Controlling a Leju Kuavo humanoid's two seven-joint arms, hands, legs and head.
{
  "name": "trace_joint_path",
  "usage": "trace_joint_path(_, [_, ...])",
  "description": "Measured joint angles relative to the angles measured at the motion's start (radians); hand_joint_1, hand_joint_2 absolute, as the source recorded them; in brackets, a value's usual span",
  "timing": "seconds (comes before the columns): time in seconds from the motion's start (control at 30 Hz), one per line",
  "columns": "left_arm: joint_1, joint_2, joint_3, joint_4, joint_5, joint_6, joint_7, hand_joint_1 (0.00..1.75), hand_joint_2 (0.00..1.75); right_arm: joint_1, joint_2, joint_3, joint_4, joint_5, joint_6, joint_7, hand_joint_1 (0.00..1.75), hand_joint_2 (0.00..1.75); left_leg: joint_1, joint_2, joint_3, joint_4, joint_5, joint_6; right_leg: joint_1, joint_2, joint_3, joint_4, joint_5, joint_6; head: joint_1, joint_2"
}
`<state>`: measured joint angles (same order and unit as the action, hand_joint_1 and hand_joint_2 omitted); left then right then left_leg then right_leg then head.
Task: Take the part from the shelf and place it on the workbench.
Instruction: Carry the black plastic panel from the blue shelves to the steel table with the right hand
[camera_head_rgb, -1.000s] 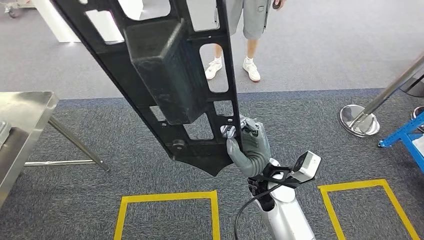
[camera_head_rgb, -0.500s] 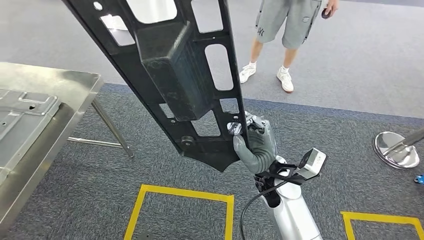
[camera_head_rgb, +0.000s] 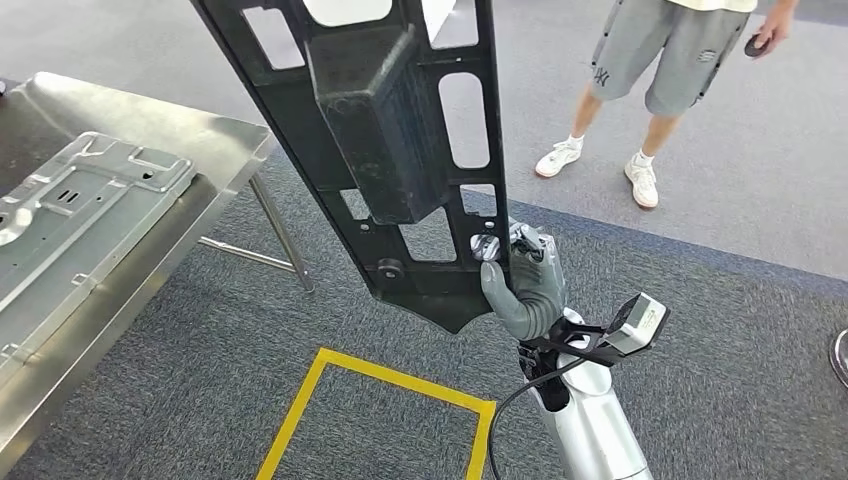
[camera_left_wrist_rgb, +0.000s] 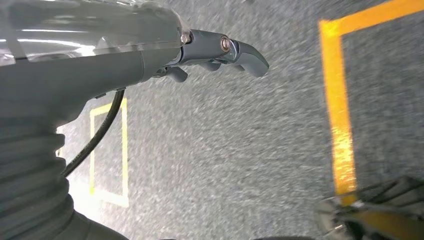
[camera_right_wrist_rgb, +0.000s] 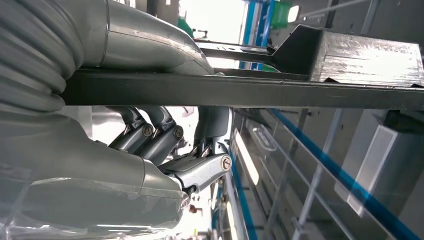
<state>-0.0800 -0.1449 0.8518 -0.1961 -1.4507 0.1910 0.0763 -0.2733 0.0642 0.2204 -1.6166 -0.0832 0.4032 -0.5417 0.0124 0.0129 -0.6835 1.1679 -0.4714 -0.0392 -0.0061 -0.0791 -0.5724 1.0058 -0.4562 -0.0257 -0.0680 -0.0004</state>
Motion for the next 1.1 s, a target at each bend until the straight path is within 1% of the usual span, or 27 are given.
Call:
trace_joint_path(0.07, [0.003, 0.003, 0.0, 0.0, -0.001, -0.001, 0.003, 0.0, 1.75, 0.0, 0.0, -0.003, -0.006, 0.0, 0.0, 0.0, 1.75, 1.75, -0.005, 0.035, 0.067, -0.122, 0.041, 0.011, 0.005, -0.022, 0.002, 0.006, -0.007, 0.009, 0.0, 0.0])
trace_joint_path(0.1, [0.004, 0.004, 0.0, 0.0, -0.002, -0.002, 0.004, 0.0, 1.75, 0.0, -0.001, -0.004, -0.009, 0.0, 0.0, 0.0, 1.75, 1.75, -0.007, 0.043, 0.08, -0.148, 0.047, 0.019, 0.007, -0.03, 0.003, 0.008, -0.01, 0.015, 0.0, 0.0])
trace_joint_path(0.17, [0.006, 0.004, 0.0, 0.0, -0.002, -0.002, 0.004, 0.0, 1.75, 0.0, -0.001, -0.005, -0.011, 0.001, 0.0, 0.001, 1.75, 1.75, -0.01, 0.026, 0.078, -0.153, 0.049, 0.036, 0.009, -0.048, 0.007, 0.009, -0.012, 0.025, 0.0, 0.0])
trace_joint_path(0.2, [0.007, 0.005, 0.0, 0.0, -0.002, -0.002, 0.004, 0.0, 1.75, 0.0, -0.001, -0.005, -0.013, 0.001, 0.0, 0.001, 1.75, 1.75, -0.008, 0.015, 0.079, -0.156, 0.051, 0.042, 0.007, -0.047, 0.009, 0.011, -0.015, 0.031, 0.0, 0.0])
trace_joint_path(0.23, [0.008, 0.005, 0.0, 0.0, -0.001, -0.002, 0.004, 0.0, 1.75, 0.0, -0.001, -0.005, -0.014, 0.002, 0.0, 0.001, 1.75, 1.75, -0.006, 0.005, 0.08, -0.16, 0.054, 0.048, 0.003, -0.031, 0.007, 0.022, -0.026, 0.036, 0.0, 0.0])
trace_joint_path(0.27, [0.008, 0.005, 0.0, 0.0, -0.001, -0.002, 0.005, 0.0, 1.75, 0.0, -0.001, -0.005, -0.016, 0.002, 0.0, 0.001, 1.75, 1.75, -0.004, -0.004, 0.082, -0.163, 0.057, 0.053, 0.0, -0.005, -0.004, 0.05, -0.046, 0.041, 0.0, 0.0])
trace_joint_path(0.33, [0.005, 0.004, 0.0, 0.0, 0.001, -0.002, 0.004, 0.0, 1.75, 0.002, -0.002, -0.009, -0.019, 0.002, 0.0, 0.002, 1.75, 1.75, -0.003, -0.024, 0.081, -0.165, 0.061, 0.06, -0.004, 0.053, -0.059, 0.168, -0.11, 0.046, 0.0, 0.0])
trace_joint_path(0.37, [0.004, 0.004, 0.0, 0.0, 0.002, 0.001, 0.0, 0.0, 1.75, 0.004, -0.003, -0.011, -0.019, 0.002, 0.001, 0.002, 1.75, 1.75, -0.004, -0.036, 0.079, -0.165, 0.062, 0.062, -0.004, 0.067, -0.095, 0.237, -0.137, 0.047, 0.0, 0.0])
trace_joint_path(0.4, [0.004, 0.004, 0.0, 0.0, 0.004, 0.005, -0.008, 0.0, 1.75, 0.005, -0.004, -0.013, -0.019, 0.003, 0.003, 0.003, 1.75, 1.75, -0.005, -0.049, 0.078, -0.164, 0.063, 0.063, -0.004, 0.072, -0.121, 0.287, -0.15, 0.047, 0.0, 0.0])
trace_joint_path(0.43, [0.005, 0.004, 0.001, 0.0, 0.005, 0.013, -0.022, 0.0, 1.75, 0.005, -0.005, -0.014, -0.018, 0.003, 0.005, 0.004, 1.75, 1.75, -0.006, -0.064, 0.076, -0.163, 0.063, 0.063, -0.004, 0.074, -0.131, 0.301, -0.143, 0.046, 0.0, 0.0])
trace_joint_path(0.47, [0.004, 0.004, 0.001, 0.0, 0.004, 0.022, -0.04, 0.0, 1.75, 0.003, -0.005, -0.014, -0.018, 0.003, 0.006, 0.006, 1.75, 1.75, -0.007, -0.078, 0.076, -0.161, 0.064, 0.062, -0.004, 0.078, -0.119, 0.272, -0.116, 0.043, 0.0, 0.0])
trace_joint_path(0.5, [0.002, 0.003, 0.001, 0.0, 0.0, 0.031, -0.061, 0.0, 1.75, 0.0, -0.005, -0.014, -0.017, 0.003, 0.008, 0.008, 1.75, 1.75, -0.007, -0.092, 0.076, -0.16, 0.065, 0.061, -0.004, 0.088, -0.089, 0.207, -0.077, 0.038, 0.0, 0.0])
trace_joint_path(0.57, [-0.009, 0.0, -0.001, 0.0, -0.013, 0.048, -0.103, 0.0, 1.75, -0.007, -0.005, -0.014, -0.017, 0.003, 0.006, 0.015, 1.75, 1.75, -0.006, -0.118, 0.073, -0.156, 0.068, 0.056, -0.003, 0.136, -0.026, 0.07, -0.019, 0.029, 0.0, 0.0])
trace_joint_path(0.6, [-0.017, -0.002, -0.003, 0.0, -0.02, 0.055, -0.119, 0.0, 1.75, -0.009, -0.005, -0.014, -0.017, 0.003, 0.004, 0.018, 1.75, 1.75, -0.005, -0.13, 0.069, -0.156, 0.07, 0.051, -0.001, 0.154, -0.009, 0.03, -0.006, 0.026, 0.0, 0.0])
trace_joint_path(0.63, [-0.027, -0.004, -0.005, 0.0, -0.027, 0.059, -0.129, 0.0, 1.75, -0.01, -0.006, -0.014, -0.017, 0.003, 0.001, 0.02, 1.75, 1.75, -0.003, -0.142, 0.064, -0.157, 0.073, 0.045, 0.001, 0.162, -0.005, 0.017, -0.005, 0.023, 0.0, 0.0])
trace_joint_path(0.7, [-0.046, -0.005, -0.008, 0.0, -0.035, 0.063, -0.137, 0.0, 1.75, -0.01, -0.006, -0.014, -0.019, 0.003, 0.0, 0.021, 1.75, 1.75, -0.001, -0.162, 0.058, -0.159, 0.079, 0.032, 0.001, 0.14, -0.004, 0.01, 0.002, 0.016, 0.0, 0.0])
trace_joint_path(0.73, [-0.055, -0.005, -0.009, 0.0, -0.037, 0.064, -0.138, 0.0, 1.75, -0.01, -0.006, -0.014, -0.019, 0.003, 0.0, 0.021, 1.75, 1.75, -0.003, -0.15, 0.053, -0.152, 0.074, 0.028, -0.001, 0.126, -0.002, 0.004, 0.005, 0.01, 0.0, 0.0])
trace_joint_path(0.77, [-0.062, -0.005, -0.009, 0.0, -0.038, 0.064, -0.137, 0.0, 1.75, -0.01, -0.006, -0.015, -0.02, 0.002, 0.0, 0.021, 1.75, 1.75, -0.005, -0.125, 0.041, -0.129, 0.059, 0.025, -0.004, 0.112, 0.001, -0.001, 0.008, 0.003, 0.0, 0.0])
trace_joint_path(0.83, [-0.074, -0.004, -0.009, 0.0, -0.037, 0.065, -0.132, 0.0, 1.75, -0.008, -0.006, -0.016, -0.02, -0.002, 0.002, 0.02, 1.75, 1.75, -0.005, -0.058, -0.008, -0.024, -0.001, 0.02, -0.004, 0.083, 0.003, -0.007, 0.01, -0.005, -0.001, 0.0])
trace_joint_path(0.87, [-0.078, -0.004, -0.009, -0.001, -0.035, 0.065, -0.128, 0.0, 1.75, -0.007, -0.006, -0.016, -0.02, -0.004, 0.002, 0.019, 1.75, 1.75, -0.003, -0.039, -0.04, 0.045, -0.034, 0.017, -0.003, 0.068, 0.002, -0.007, 0.01, -0.007, -0.001, 0.0])
trace_joint_path(0.9, [-0.079, -0.004, -0.009, -0.001, -0.032, 0.064, -0.123, 0.0, 1.75, -0.006, -0.006, -0.017, -0.019, -0.006, 0.002, 0.019, 1.75, 1.75, -0.001, -0.03, -0.063, 0.1, -0.053, 0.013, -0.002, 0.053, 0.001, -0.006, 0.009, -0.007, -0.001, 0.0])
trace_joint_path(0.93, [-0.078, -0.002, -0.009, -0.001, -0.029, 0.063, -0.116, 0.0, 1.75, -0.004, -0.006, -0.017, -0.018, -0.006, 0.001, 0.018, 1.75, 1.75, 0.0, -0.026, -0.073, 0.126, -0.057, 0.01, -0.001, 0.038, 0.001, -0.006, 0.008, -0.007, -0.001, 0.0])
trace_joint_path(0.97, [-0.074, -0.001, -0.009, -0.001, -0.026, 0.061, -0.108, 0.0, 1.75, -0.002, -0.007, -0.017, -0.017, -0.005, 0.0, 0.016, 1.75, 1.75, 0.0, -0.021, -0.06, 0.109, -0.042, 0.008, -0.001, 0.024, 0.001, -0.005, 0.007, -0.006, -0.001, 0.0])
trace_joint_path(1.0, [-0.068, 0.001, -0.008, -0.001, -0.02, 0.06, -0.099, 0.0, 1.75, 0.002, -0.007, -0.017, -0.017, -0.003, -0.002, 0.011, 1.75, 1.75, 0.0, -0.012, -0.027, 0.054, -0.014, 0.008, -0.001, 0.011, 0.003, -0.004, 0.005, -0.003, -0.001, 0.0])
trace_joint_path(1.03, [-0.059, 0.003, -0.007, -0.001, -0.012, 0.059, -0.086, 0.0, 1.75, 0.006, -0.007, -0.017, -0.017, 0.001, -0.006, 0.006, 1.75, 1.75, -0.001, 0.011, 0.016, -0.022, 0.013, 0.01, 0.0, 0.0, 0.005, -0.002, 0.001, 0.0, -0.001, 0.0])
trace_joint_path(1.07, [-0.05, 0.004, -0.005, -0.001, -0.002, 0.057, -0.07, 0.0, 1.75, 0.011, -0.007, -0.017, -0.018, 0.007, -0.012, 0.001, 1.75, 1.75, -0.004, 0.031, 0.054, -0.089, 0.033, 0.015, 0.003, -0.01, 0.007, 0.001, -0.003, 0.005, -0.001, 0.0])
trace_joint_path(1.1, [-0.04, 0.005, -0.002, -0.001, 0.006, 0.054, -0.053, 0.0, 1.75, 0.016, -0.008, -0.017, -0.02, 0.015, -0.018, -0.004, 1.75, 1.75, -0.007, 0.045, 0.078, -0.133, 0.043, 0.022, 0.005, -0.019, 0.008, 0.003, -0.006, 0.009, -0.001, 0.0])
